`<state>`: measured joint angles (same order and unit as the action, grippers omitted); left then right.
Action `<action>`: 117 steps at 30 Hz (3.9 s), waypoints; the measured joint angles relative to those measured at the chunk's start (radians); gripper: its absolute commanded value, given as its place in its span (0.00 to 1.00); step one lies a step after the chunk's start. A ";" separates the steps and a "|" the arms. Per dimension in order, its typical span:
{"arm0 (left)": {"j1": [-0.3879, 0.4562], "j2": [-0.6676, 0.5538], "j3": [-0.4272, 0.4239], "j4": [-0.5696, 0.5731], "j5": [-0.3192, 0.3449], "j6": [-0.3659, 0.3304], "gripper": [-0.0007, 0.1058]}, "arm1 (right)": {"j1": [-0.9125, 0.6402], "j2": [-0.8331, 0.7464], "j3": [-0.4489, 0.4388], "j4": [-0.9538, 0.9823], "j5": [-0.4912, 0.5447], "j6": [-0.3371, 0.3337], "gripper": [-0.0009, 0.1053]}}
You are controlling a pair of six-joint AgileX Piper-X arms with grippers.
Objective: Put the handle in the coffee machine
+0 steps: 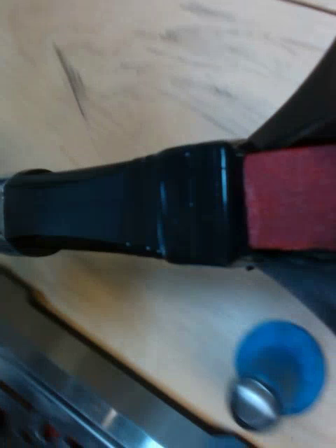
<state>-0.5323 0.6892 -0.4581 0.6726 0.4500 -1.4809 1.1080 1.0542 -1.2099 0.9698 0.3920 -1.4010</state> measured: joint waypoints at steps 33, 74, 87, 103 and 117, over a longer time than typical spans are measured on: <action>0.345 0.000 0.000 0.021 0.034 0.070 0.01 | 0.282 0.214 0.250 -0.782 0.499 0.002 0.88; 0.359 0.000 0.000 0.021 0.034 0.112 0.01 | 0.282 0.395 0.418 -1.429 0.571 -0.265 0.88; 0.359 0.000 0.000 0.021 0.034 0.112 0.01 | 0.282 0.395 0.418 -1.358 0.571 -0.265 0.88; 0.359 0.000 0.000 0.021 0.034 0.112 0.01 | 0.282 0.395 0.418 -1.347 0.619 -0.207 0.88; 0.359 0.000 0.000 0.021 0.034 0.112 0.01 | 0.282 0.395 0.418 -1.278 0.623 -0.236 0.88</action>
<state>-0.1735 0.6892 -0.4581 0.6939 0.4840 -1.3694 1.3898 1.4492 -0.7914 -0.3078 1.0147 -1.6375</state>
